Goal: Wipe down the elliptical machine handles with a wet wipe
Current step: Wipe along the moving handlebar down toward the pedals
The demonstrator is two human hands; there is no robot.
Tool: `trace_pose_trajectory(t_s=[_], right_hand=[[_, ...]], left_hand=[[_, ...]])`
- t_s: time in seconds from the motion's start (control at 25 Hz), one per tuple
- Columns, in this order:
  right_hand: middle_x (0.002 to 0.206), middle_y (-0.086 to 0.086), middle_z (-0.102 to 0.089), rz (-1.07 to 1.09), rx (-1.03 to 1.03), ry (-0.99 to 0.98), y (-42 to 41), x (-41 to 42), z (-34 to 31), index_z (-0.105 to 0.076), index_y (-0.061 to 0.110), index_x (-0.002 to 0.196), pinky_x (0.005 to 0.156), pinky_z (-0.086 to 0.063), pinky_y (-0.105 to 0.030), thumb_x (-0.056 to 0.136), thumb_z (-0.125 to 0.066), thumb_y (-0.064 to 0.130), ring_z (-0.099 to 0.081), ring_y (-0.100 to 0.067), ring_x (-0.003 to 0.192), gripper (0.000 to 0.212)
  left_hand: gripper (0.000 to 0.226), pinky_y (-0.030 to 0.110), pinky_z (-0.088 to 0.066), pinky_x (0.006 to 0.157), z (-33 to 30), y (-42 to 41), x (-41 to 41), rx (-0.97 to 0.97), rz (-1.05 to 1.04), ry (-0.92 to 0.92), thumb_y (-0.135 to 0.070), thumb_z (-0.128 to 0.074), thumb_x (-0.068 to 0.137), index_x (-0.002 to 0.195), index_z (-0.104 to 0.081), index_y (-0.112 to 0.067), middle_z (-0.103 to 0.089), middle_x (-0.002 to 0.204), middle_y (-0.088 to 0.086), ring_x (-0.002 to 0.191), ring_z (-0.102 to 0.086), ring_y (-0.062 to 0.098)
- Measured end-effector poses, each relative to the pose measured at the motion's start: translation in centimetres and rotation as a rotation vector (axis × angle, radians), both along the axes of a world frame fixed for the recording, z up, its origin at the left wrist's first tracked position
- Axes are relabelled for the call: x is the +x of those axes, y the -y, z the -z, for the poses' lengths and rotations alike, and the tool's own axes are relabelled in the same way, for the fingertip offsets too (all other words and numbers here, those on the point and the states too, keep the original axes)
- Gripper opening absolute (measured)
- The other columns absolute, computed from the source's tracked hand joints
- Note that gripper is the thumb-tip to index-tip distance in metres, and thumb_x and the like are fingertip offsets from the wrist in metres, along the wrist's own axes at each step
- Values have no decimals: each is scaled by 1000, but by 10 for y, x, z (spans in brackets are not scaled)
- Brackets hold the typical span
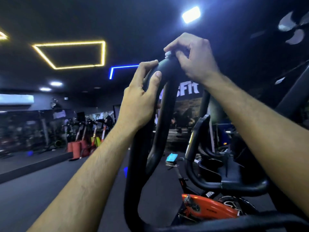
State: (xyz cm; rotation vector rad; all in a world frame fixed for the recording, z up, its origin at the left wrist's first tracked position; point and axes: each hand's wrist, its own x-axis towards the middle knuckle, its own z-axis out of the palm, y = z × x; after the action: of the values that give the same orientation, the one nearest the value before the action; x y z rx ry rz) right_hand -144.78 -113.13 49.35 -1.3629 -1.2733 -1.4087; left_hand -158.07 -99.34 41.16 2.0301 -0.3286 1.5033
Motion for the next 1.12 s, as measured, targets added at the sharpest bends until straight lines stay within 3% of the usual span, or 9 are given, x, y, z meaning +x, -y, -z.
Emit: trace_pose_trajectory(t_s=[0.12, 0.24, 0.36, 0.44, 0.56, 0.64, 0.76, 0.92, 1.12], right_hand=[[94, 1, -72, -128, 142, 131, 3, 12, 30, -78, 11, 99, 81, -42, -10, 95, -63, 7, -60, 0, 87, 17], [94, 7, -73, -190, 180, 144, 12, 28, 21, -79, 17, 98, 80, -42, -11, 94, -66, 16, -57, -2, 87, 14], [92, 5, -73, -260, 178, 65, 8, 32, -2, -79, 19, 96, 81, -48, -21, 90, -67, 19, -60, -10, 86, 13], [88, -2, -69, -226, 158, 100, 1, 32, 5, -78, 14, 96, 77, -41, -16, 90, -68, 15, -55, -14, 84, 12], [84, -8, -66, -241, 180, 158, 0, 47, 49, -75, 6, 97, 75, -44, -22, 91, -71, 13, -58, -22, 79, 10], [83, -5, -68, -329, 148, 38, 2, 66, 77, -76, 6, 96, 73, -53, -31, 91, -74, 14, -61, -16, 75, 10], [90, 3, -73, -636, 338, -267, 6, 79, 59, -78, 19, 101, 74, -58, -37, 90, -75, 21, -69, -10, 78, 11], [96, -1, -69, -507, 293, -31, 0, 57, 12, -77, 15, 108, 80, -51, -16, 92, -70, 16, -65, -10, 85, 18], [90, -4, -64, -494, 268, -70, -7, 56, 53, -75, 6, 102, 71, -48, -11, 92, -72, 8, -62, -13, 76, 11]], left_hand=[[36, 41, -59, 81, -2, -1, 1, -57, -20, -27, -53, -49, 101, 136, -56, -46, -69, 124, 1, 89, -67, 19], [36, 31, -57, 65, 2, 13, -4, -76, -68, -60, -43, -46, 107, 141, -56, -36, -69, 117, 10, 76, -70, 12], [31, 36, -56, 73, -13, 32, -14, -37, -273, -83, -35, -45, 104, 129, -62, -33, -72, 109, -1, 86, -72, 14], [28, 39, -53, 89, -34, 42, -12, -11, -467, -90, -37, -47, 99, 117, -67, -33, -72, 108, -11, 101, -66, 12], [31, 39, -52, 92, -51, 60, 2, 45, -628, -171, -52, -44, 104, 107, -67, -33, -70, 99, -6, 89, -71, 13], [32, 39, -53, 92, -46, 58, 12, 76, -753, -169, -58, -38, 106, 99, -62, -38, -68, 93, -5, 75, -74, 16], [35, 47, -52, 95, -41, 51, 17, 95, -829, -131, -64, -32, 104, 102, -60, -44, -69, 95, -2, 83, -72, 30], [33, 50, -53, 93, -42, 51, 17, 112, -829, -94, -59, -34, 105, 104, -63, -44, -66, 94, -8, 89, -71, 32], [36, 44, -52, 95, -40, 50, 17, 105, -831, -90, -55, -37, 108, 116, -67, -38, -68, 102, -7, 95, -70, 31]])
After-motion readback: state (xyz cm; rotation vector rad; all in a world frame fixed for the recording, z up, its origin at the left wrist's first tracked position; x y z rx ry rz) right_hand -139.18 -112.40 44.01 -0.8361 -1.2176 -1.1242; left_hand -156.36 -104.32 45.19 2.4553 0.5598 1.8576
